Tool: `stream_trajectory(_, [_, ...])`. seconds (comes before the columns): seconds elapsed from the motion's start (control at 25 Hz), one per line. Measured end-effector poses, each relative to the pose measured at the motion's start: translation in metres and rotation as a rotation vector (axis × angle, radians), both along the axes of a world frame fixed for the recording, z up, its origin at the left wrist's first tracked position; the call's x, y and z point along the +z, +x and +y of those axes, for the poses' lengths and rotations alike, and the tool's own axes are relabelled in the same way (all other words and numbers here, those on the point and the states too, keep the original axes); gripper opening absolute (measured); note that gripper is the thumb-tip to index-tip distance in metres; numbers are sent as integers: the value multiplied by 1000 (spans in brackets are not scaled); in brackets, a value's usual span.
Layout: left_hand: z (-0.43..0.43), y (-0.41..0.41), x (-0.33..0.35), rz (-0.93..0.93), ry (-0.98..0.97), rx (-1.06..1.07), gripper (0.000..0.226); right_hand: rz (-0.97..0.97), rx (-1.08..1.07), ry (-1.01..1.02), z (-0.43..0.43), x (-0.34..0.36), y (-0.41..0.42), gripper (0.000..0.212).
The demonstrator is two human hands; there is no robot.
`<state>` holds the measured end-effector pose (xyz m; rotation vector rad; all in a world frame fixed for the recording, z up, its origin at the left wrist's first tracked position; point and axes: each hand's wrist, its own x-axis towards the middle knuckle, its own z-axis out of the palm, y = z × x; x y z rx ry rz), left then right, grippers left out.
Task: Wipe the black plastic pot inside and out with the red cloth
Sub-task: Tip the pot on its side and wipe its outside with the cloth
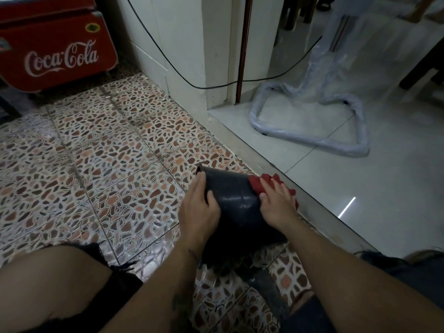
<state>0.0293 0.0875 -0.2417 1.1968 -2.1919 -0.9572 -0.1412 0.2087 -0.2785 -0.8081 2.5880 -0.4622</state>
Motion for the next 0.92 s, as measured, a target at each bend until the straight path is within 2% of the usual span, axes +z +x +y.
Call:
stream_trajectory(0.12, [22, 16, -6, 66, -50, -25, 55, -110, -44, 42, -26, 15, -1, 57])
stream_trajectory(0.2, [12, 10, -2, 71, -10, -6, 51, -130, 65, -3, -29, 24, 20, 58])
stream_trajectory(0.32, [-20, -4, 9, 34, 167, 102, 46, -40, 349, -149, -11, 23, 78, 61])
stream_trajectory(0.44, [-46, -11, 8, 99, 379, 73, 41, 112, 492, -148, 9, 20, 105, 63])
stream_trajectory(0.56, [-53, -10, 0, 240, 479, 43, 39, 161, 487, -111, 4, 17, 98, 63])
stream_trajectory(0.68, [-51, -4, -10, 320, 465, 81, 37, 105, 404, -107, -28, 15, 89, 63])
stream_trajectory(0.92, [-42, 0, -16, 478, 558, 113, 36, -229, 240, 144, -140, 11, 15, 61])
